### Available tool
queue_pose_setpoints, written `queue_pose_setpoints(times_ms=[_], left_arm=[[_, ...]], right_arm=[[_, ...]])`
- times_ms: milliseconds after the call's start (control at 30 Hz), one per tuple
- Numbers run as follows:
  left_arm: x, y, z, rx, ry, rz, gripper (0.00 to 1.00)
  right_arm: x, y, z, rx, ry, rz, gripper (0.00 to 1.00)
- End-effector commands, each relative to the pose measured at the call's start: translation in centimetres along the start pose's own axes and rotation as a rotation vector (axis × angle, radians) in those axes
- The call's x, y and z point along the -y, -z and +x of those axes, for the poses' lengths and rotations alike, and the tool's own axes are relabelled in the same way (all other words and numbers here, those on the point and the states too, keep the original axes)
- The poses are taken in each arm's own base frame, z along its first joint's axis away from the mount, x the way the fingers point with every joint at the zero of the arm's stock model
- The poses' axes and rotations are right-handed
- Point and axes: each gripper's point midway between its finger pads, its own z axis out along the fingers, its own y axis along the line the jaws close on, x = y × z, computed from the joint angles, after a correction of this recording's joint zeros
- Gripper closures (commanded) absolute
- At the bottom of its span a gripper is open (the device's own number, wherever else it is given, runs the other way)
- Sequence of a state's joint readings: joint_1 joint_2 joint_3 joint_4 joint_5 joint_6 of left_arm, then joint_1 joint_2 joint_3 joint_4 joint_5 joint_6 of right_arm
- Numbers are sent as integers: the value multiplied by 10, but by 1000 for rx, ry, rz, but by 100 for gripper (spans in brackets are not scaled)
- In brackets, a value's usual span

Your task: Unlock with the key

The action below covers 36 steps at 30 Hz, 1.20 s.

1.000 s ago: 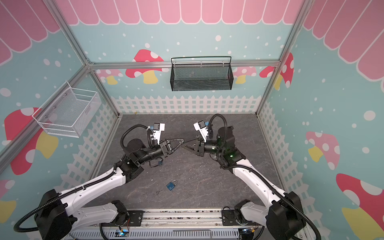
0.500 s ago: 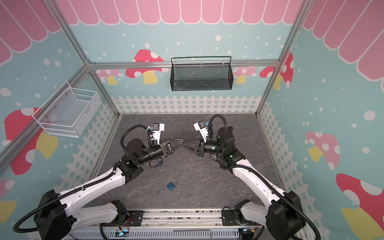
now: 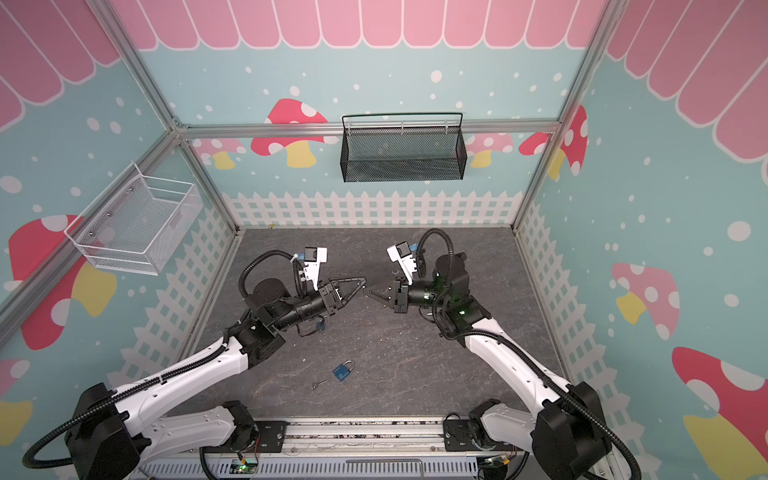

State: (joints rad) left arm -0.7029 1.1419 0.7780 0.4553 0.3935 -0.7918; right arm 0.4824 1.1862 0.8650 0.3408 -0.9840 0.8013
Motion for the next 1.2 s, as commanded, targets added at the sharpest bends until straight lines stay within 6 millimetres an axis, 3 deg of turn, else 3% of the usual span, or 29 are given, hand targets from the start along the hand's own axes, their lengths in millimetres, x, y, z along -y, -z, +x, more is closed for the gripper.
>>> queue_pose_setpoints(times_ms=[0,100,167,300,533,800,1167], left_arm=[[1,5,-7,35,-24,-19,86],[-1,5,-7,31,-19,-24,54],[-8,6,-6,28,-6,-55,49],[-24,6,-2,2,-12,-132,44],[-78,-5,20,-165,-60,-387,41],[-133,-40,48,-373,-133,-528,40],[-211,-87,100,-632,-155,-656,40]], right_arm=[[4,3,0,8,4,22,100],[9,7,2,4,1,53,100],[15,10,6,-1,-5,76,100],[31,21,15,-8,-35,133,100],[75,46,46,-56,-48,365,100],[113,78,76,-115,-44,654,100],[137,94,106,-132,-122,767,100]])
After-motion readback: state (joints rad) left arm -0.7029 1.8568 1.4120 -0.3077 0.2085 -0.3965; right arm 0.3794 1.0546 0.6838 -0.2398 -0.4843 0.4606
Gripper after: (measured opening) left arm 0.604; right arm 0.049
